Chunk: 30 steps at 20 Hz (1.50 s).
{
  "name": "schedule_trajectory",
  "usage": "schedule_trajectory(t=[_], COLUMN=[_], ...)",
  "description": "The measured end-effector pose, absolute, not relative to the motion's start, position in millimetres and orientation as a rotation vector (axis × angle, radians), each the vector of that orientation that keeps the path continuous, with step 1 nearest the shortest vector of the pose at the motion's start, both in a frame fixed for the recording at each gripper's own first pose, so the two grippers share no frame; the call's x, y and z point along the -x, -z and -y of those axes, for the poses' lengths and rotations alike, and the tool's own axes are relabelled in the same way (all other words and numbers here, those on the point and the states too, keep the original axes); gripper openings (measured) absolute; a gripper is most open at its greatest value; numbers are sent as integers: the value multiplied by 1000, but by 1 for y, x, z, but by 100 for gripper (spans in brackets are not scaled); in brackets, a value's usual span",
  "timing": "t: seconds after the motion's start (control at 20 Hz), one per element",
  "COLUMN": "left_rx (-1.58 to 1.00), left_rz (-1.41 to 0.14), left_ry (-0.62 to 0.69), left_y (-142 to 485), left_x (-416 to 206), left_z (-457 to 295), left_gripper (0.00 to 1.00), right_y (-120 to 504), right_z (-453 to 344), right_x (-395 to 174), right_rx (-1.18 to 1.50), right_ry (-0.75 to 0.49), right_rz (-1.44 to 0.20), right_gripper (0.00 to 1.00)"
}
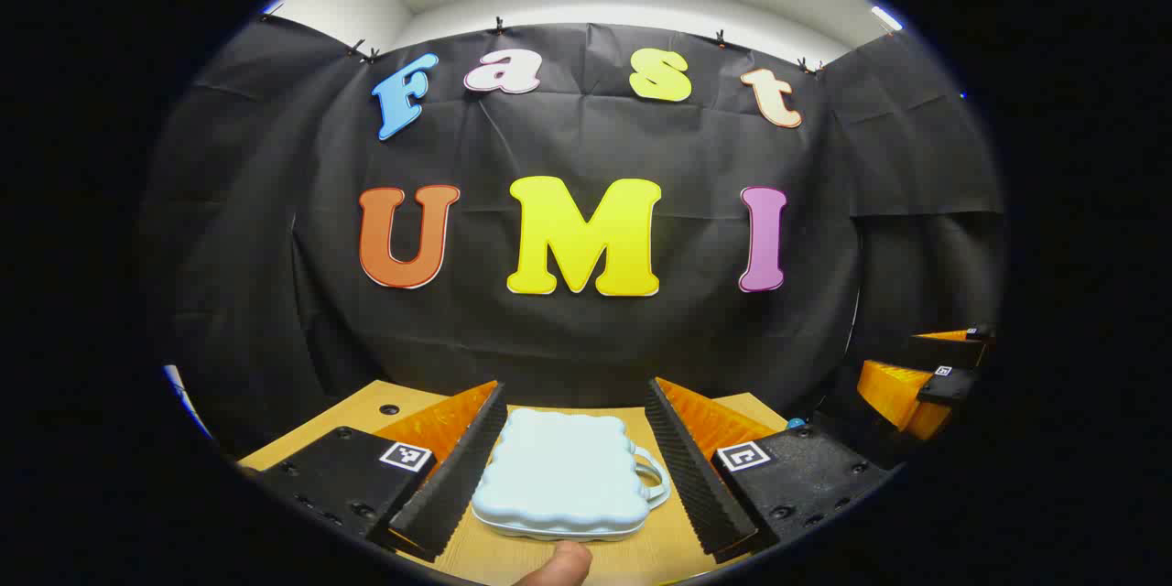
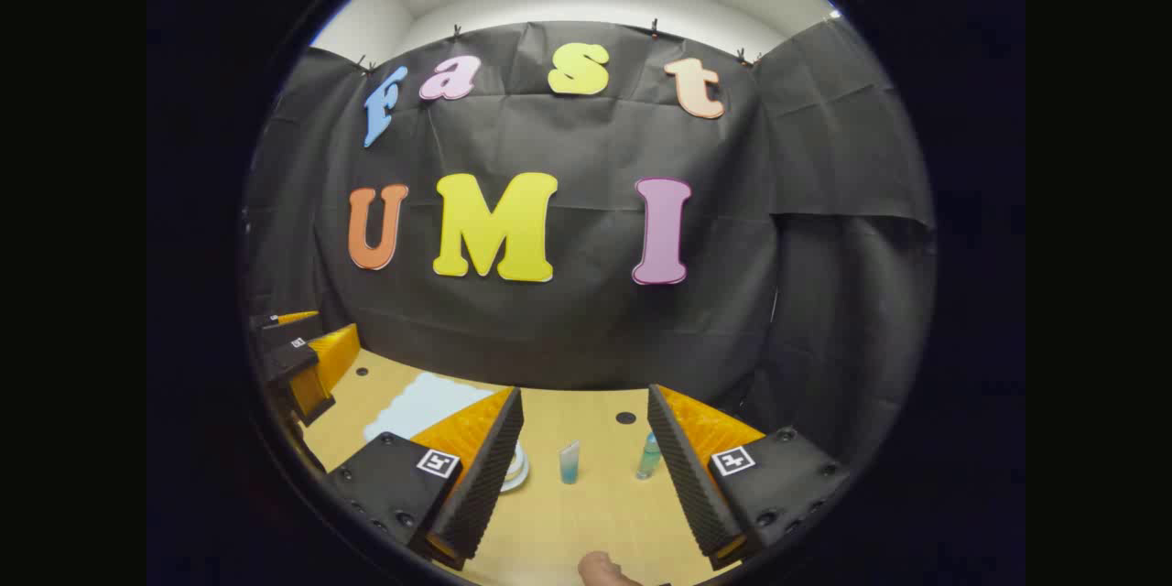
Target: First open the suitcase, pack the skin care products into it, and then close the suitcase.
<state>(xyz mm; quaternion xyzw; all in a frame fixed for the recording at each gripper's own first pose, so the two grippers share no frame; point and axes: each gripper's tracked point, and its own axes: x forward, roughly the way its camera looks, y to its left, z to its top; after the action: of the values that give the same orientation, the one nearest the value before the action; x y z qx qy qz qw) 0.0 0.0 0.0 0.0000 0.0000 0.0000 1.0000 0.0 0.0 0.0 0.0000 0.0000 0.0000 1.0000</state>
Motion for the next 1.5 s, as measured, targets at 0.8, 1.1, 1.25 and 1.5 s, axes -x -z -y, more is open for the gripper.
schedule_trajectory(t=[0.8, 1.1, 1.25, 1.5], left_rx=[-13, -266, -526, -894], left_rz=[-9, 21, 47, -24], left_ry=[14, 24, 26, 28], left_y=[3, 35, 65, 147], left_x=[-22, -34, -46, -65], left_z=[35, 52, 66, 85], left_gripper=[97, 97, 99, 98], right_y=[-9, -3, 2, 16], right_z=[16, 76, 118, 179], right_x=[-17, -30, -37, -48], right_rx=[50, 51, 44, 65], right_ry=[-42, 64, 126, 196], right_rz=[13, 5, -14, -44], right_gripper=[81, 81, 81, 81])
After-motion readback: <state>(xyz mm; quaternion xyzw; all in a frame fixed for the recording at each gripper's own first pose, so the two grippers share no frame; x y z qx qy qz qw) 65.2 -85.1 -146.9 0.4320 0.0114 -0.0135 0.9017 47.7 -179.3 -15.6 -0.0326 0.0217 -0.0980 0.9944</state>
